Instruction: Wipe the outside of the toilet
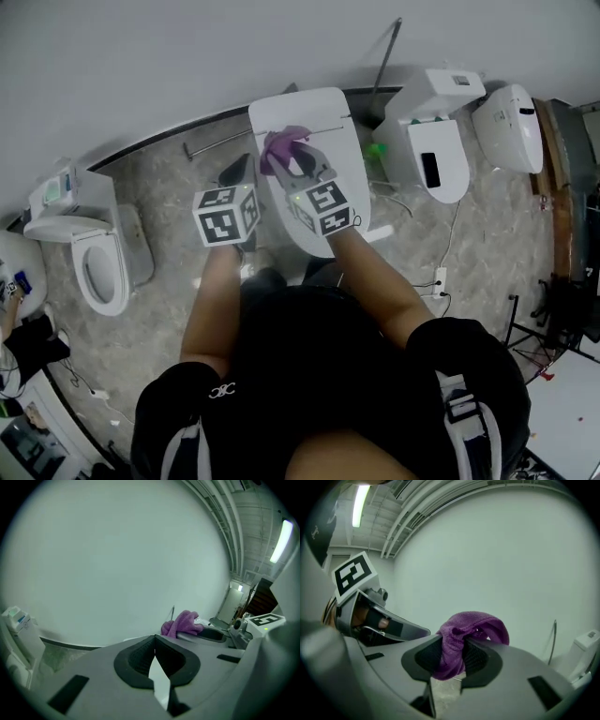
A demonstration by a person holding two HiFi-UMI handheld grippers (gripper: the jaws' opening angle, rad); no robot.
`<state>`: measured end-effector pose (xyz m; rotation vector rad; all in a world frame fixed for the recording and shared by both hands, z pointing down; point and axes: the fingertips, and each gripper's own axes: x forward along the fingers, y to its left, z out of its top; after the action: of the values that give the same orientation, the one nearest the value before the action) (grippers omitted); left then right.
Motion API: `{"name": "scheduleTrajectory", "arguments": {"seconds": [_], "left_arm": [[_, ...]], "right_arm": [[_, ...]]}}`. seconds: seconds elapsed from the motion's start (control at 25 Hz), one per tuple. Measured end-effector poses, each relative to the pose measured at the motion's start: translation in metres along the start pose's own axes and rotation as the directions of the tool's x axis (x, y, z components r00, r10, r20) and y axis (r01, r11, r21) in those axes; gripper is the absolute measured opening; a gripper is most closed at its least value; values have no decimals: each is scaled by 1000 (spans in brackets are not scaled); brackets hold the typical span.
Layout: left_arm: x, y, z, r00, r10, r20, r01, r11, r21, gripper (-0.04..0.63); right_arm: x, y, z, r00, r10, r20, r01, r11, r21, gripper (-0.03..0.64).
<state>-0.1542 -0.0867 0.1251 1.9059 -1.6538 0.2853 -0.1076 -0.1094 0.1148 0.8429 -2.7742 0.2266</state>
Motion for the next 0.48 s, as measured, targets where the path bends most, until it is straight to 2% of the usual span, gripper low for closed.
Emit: {"name": "scheduleTrajectory", "arguments": {"seconds": [0.16,0.32,0.48], "left_arm": [[27,16,-4,998,59,-4,-59,997,-39,9],[69,52,-20,990,137,-23,-139,984,-115,9],[115,98,-40,980,191,-45,-196,969,-152,9]], "right_arm": [[38,-32,-12,997,61,-43,-63,997,-45,101],[87,-70,-49,989,105,-105,-114,990,-79,101],[147,-100,-88,980,138,-146,-156,980,-122,101]]}}
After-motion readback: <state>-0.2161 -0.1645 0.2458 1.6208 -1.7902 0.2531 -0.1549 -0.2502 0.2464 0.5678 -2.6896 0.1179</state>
